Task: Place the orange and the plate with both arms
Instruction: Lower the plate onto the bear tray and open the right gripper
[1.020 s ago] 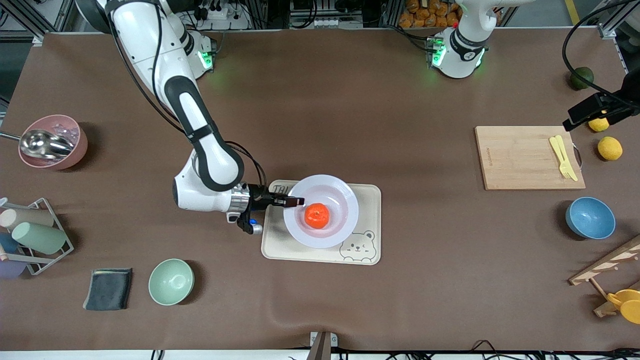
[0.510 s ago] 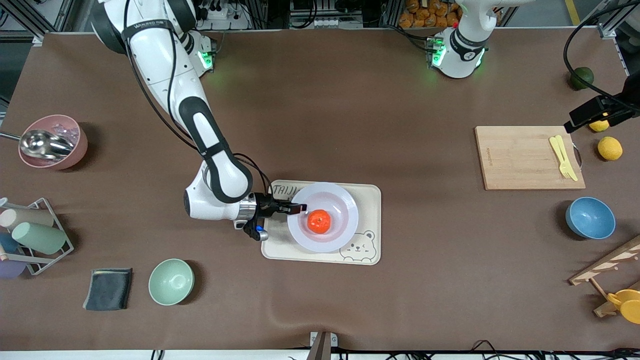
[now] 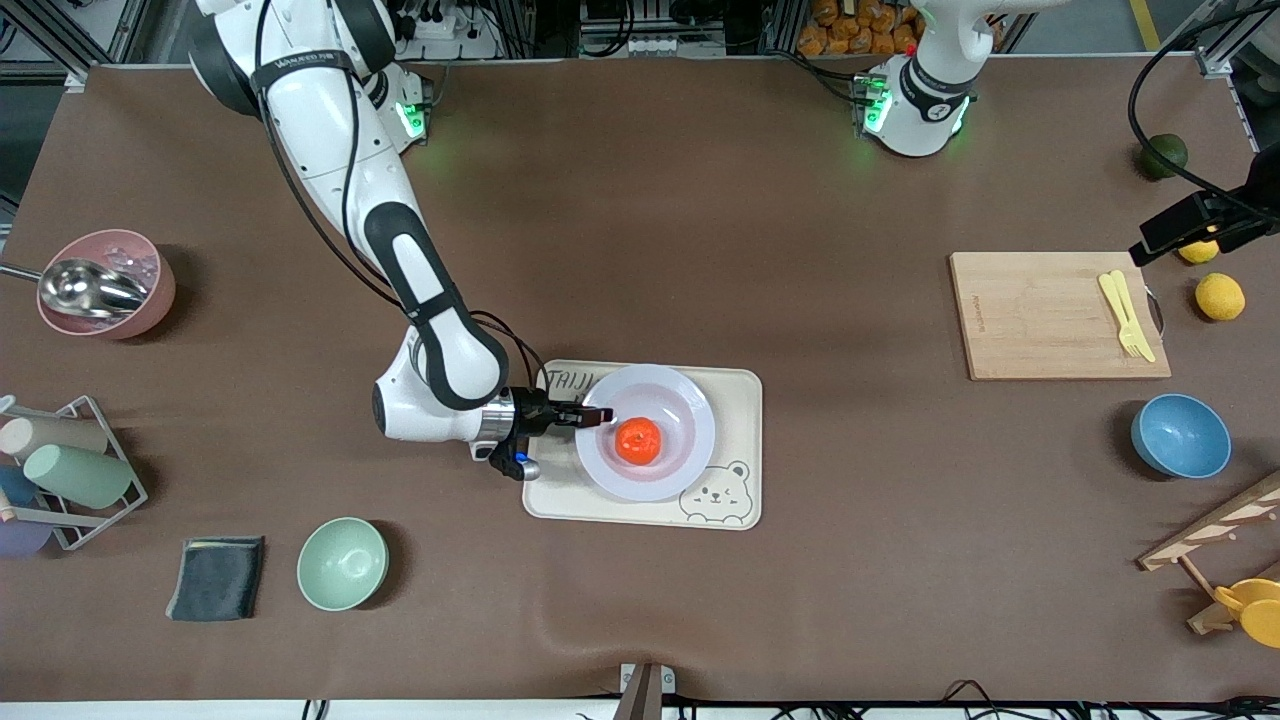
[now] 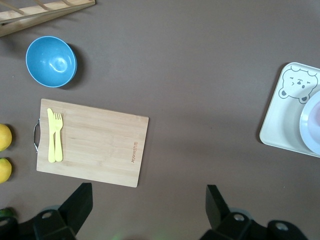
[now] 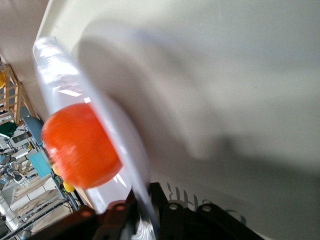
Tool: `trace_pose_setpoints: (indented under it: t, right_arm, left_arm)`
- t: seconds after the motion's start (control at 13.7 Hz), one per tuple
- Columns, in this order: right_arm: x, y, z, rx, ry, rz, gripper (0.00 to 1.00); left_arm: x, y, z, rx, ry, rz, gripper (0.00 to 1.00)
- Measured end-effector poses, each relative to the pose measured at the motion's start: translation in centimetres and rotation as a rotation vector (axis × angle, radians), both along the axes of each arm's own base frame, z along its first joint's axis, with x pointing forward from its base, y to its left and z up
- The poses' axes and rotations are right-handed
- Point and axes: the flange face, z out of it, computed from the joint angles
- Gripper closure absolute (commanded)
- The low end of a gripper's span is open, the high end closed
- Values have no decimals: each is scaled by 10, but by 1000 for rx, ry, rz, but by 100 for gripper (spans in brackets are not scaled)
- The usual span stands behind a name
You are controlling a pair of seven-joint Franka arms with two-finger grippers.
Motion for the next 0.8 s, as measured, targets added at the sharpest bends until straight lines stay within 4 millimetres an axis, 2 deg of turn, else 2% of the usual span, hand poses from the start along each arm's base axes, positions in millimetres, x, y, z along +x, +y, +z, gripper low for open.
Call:
trace_pose_setpoints:
  t: [0.22,0.44,0.66,0.8]
  right_arm:
    - [3,-4,0,-1,-16,5,0]
    - [12,-18,7,-11,-31,14,0]
    - [23,-44,25,-15,-33,75,0]
    - [33,-73,46,-5,-24,115,0]
  left_arm:
    - [0,0,0,0,0,0,0]
    - [0,0,0,0,0,1,0]
    - [0,0,0,0,0,1,0]
    - [0,1,0,0,0,1,0]
